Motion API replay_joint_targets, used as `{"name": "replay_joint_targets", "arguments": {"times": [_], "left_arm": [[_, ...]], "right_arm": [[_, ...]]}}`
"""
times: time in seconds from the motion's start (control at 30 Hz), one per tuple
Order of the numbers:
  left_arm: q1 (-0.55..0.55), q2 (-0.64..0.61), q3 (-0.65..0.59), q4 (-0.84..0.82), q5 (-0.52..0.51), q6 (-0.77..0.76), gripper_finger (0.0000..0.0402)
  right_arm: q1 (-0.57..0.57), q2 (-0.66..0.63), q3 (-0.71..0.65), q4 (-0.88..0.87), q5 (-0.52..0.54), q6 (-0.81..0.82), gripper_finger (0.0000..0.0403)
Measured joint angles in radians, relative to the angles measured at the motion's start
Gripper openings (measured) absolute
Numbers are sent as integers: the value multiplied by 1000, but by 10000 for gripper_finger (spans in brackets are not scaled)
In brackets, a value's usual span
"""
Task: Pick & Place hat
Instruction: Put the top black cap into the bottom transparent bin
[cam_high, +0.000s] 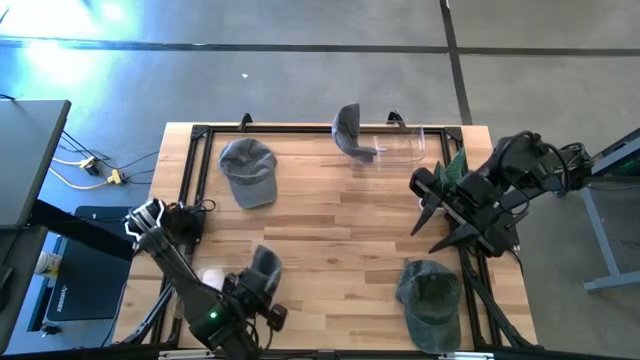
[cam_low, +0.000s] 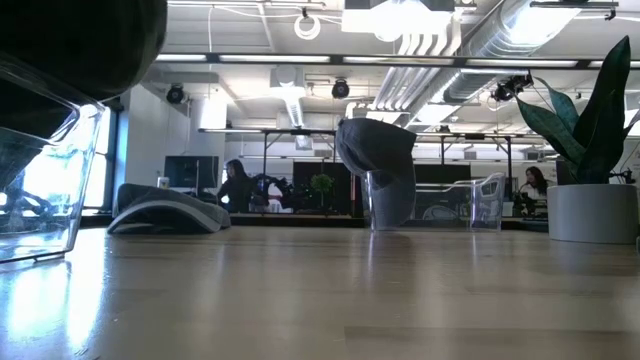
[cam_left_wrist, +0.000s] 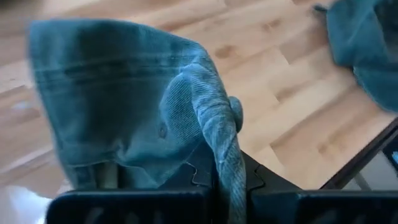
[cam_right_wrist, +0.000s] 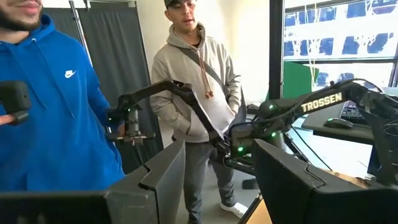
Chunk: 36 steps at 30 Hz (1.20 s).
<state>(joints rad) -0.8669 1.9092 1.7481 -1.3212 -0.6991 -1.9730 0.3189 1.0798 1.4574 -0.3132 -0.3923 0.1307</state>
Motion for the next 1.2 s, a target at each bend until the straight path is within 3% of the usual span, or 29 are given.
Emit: {"name": "replay_joint_targets", "arguments": {"times": [0.17, 0.37, 0.5, 0.67, 0.9, 1.2], "left_arm": [[3, 1, 0, 54, 20, 60, 76], [-7, 3, -1, 73, 174, 57, 184], [-13, 3, -1, 170, 192, 95, 229], [-18, 3, -1, 191, 183, 137, 238], [-18, -7, -1, 154, -13, 134, 239], [-33, -148, 5, 140, 142, 280, 239]], "right_arm": [[0, 0, 0, 0, 0, -5, 181], [0, 0, 0, -1, 0, -17, 181], [0, 0, 0, -2, 0, -37, 181], [0, 6, 0, -3, 0, -61, 181], [0, 22, 0, -4, -10, -59, 181], [0, 27, 0, -4, -11, -75, 181]]}}
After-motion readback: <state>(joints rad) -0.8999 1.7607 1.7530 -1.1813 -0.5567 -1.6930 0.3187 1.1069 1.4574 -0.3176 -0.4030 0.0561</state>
